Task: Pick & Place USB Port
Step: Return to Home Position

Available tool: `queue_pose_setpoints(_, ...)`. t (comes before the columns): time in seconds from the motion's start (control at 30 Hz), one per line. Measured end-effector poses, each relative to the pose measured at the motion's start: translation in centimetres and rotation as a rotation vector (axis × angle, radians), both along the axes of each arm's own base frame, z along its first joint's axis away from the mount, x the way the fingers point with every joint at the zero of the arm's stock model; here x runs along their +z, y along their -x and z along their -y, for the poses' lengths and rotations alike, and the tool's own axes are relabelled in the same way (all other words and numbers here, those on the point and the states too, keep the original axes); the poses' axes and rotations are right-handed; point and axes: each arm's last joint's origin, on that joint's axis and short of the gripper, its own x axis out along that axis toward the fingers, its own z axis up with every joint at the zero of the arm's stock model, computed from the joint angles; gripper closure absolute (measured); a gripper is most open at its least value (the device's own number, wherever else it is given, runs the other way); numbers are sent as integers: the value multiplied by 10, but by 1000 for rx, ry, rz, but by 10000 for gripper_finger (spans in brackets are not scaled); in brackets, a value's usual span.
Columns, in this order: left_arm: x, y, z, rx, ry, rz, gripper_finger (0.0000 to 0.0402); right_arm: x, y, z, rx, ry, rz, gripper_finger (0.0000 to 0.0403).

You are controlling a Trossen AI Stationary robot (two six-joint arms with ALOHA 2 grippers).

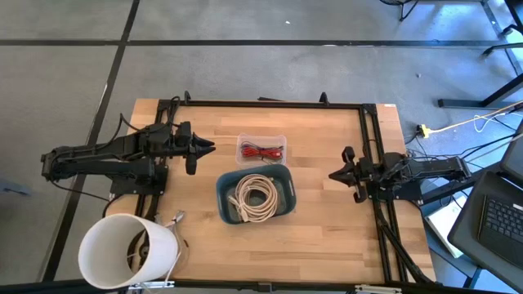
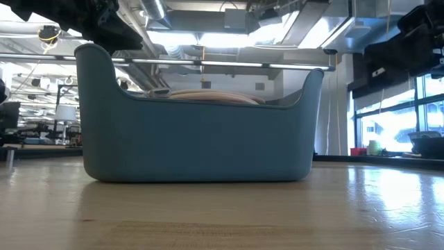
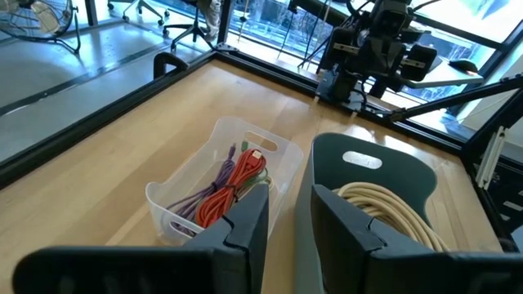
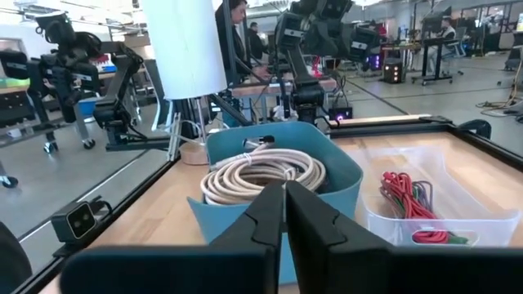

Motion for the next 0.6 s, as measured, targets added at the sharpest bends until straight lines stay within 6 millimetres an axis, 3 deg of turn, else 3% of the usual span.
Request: queue_pose_setpoints(0.6,0,0,0,0,0,0,315,0,0,0,0,0,-1,370)
